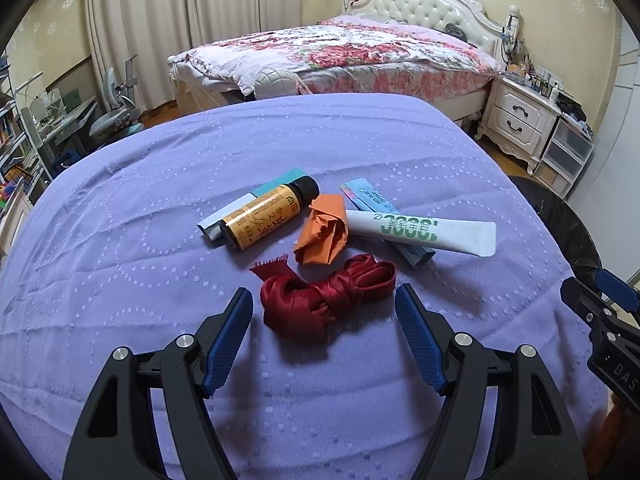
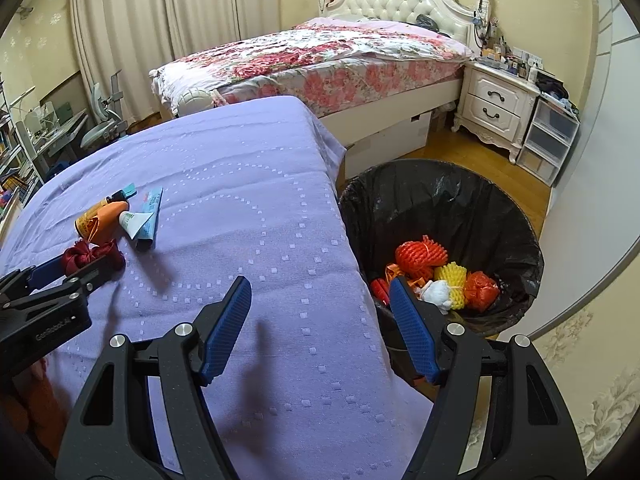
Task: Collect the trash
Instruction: 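Move both open tools back over the remaining trash on the table, then grasp the dark red cloth with the left tool and lift it, then hold the red cloth in the left tool while the right tool grasps the orange cloth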
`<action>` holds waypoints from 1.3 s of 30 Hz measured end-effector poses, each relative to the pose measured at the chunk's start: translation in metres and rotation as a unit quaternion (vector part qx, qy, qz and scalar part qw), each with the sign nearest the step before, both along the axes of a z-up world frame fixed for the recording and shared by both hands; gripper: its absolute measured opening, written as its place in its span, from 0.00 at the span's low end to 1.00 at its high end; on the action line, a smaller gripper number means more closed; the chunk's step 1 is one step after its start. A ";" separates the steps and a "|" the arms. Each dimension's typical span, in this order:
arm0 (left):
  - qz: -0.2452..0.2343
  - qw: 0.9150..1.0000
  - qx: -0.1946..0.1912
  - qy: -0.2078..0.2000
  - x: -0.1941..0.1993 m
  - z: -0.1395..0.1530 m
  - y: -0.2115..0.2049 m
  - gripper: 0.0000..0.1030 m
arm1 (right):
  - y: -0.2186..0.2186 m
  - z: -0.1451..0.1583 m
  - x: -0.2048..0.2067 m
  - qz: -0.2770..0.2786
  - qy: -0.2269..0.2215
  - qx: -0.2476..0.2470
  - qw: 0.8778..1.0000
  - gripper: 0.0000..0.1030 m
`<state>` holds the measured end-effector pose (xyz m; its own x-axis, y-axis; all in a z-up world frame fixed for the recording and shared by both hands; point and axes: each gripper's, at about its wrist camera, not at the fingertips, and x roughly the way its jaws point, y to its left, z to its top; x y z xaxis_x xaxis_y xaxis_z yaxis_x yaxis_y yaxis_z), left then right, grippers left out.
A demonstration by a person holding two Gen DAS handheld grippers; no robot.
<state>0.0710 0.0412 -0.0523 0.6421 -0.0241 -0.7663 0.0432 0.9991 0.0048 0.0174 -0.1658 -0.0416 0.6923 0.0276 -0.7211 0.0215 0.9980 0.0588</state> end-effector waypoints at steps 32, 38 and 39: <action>0.027 0.999 -0.027 0.002 -0.035 0.001 0.065 0.48 | 0.033 0.006 0.006 0.039 -0.006 -0.007 0.999 0.68; 0.068 0.997 -0.024 0.000 -0.035 0.001 0.099 0.48 | 0.054 0.021 0.010 0.057 -0.022 -0.009 0.998 0.68; 0.075 0.997 -0.025 -0.001 -0.034 0.001 0.105 0.48 | 0.057 0.023 0.010 0.060 -0.025 -0.008 0.998 0.68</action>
